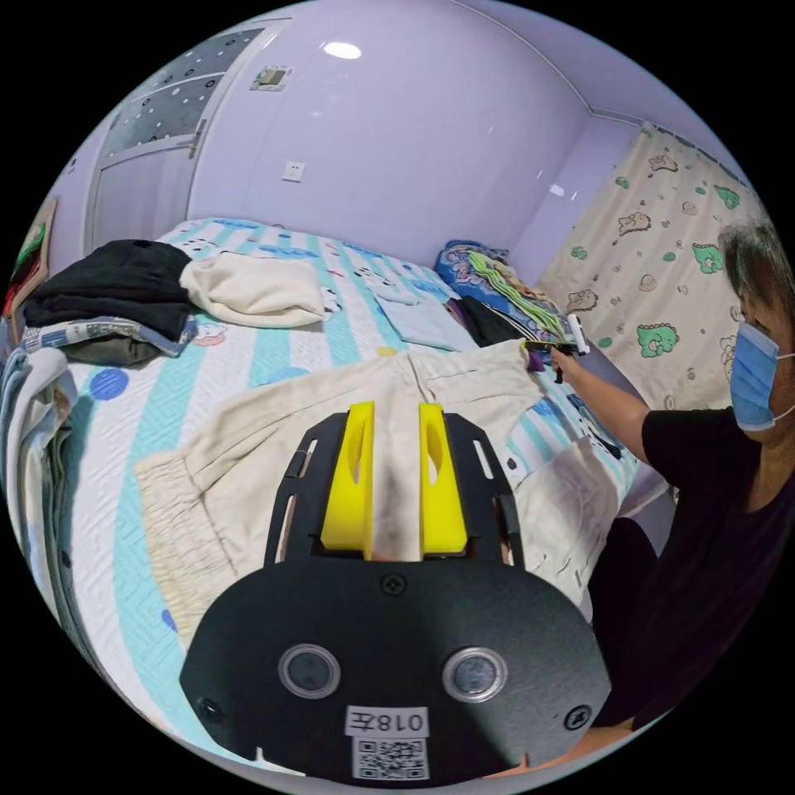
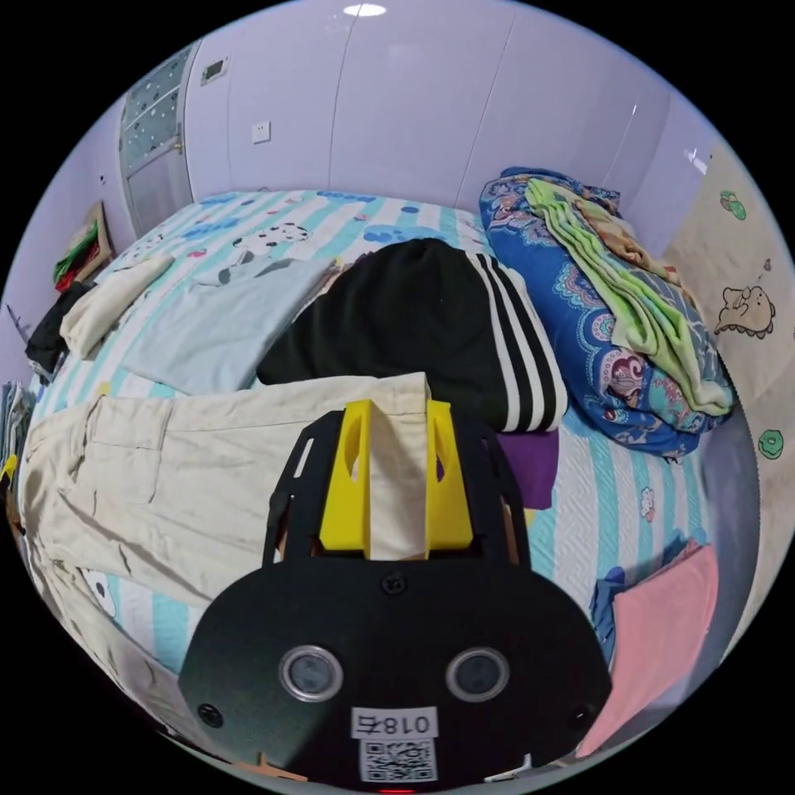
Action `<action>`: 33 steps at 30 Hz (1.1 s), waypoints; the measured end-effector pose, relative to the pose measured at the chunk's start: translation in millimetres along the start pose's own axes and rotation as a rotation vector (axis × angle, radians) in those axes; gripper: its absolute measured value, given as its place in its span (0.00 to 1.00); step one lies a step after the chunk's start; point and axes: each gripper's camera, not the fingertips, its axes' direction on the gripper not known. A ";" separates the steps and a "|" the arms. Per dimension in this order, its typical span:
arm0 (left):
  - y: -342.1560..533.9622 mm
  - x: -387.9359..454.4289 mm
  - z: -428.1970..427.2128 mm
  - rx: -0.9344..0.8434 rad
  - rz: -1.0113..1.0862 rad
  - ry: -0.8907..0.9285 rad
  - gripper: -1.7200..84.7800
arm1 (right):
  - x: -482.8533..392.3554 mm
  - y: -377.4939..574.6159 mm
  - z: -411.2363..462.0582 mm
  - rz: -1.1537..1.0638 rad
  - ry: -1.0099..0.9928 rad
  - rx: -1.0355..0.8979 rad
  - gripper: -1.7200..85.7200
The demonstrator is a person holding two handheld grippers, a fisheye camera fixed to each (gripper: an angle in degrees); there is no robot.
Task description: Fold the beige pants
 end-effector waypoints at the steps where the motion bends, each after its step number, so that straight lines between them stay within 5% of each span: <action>1: 8.4 -5.9 -0.7 0.000 -0.002 -0.015 0.12 | -7.6 -4.0 2.3 -0.010 0.032 -0.019 0.14; 13: 88.5 -35.0 6.0 0.022 -0.020 -0.044 0.11 | -64.9 -21.5 -23.8 -0.128 0.244 0.020 0.07; 27: 136.8 -86.2 18.0 0.042 -0.053 -0.065 0.11 | -57.9 -63.0 -30.4 -0.117 0.074 -0.080 0.04; 33: 151.6 -116.2 25.1 0.062 -0.109 -0.038 0.11 | -71.0 -76.3 -72.7 -0.124 0.145 0.056 0.02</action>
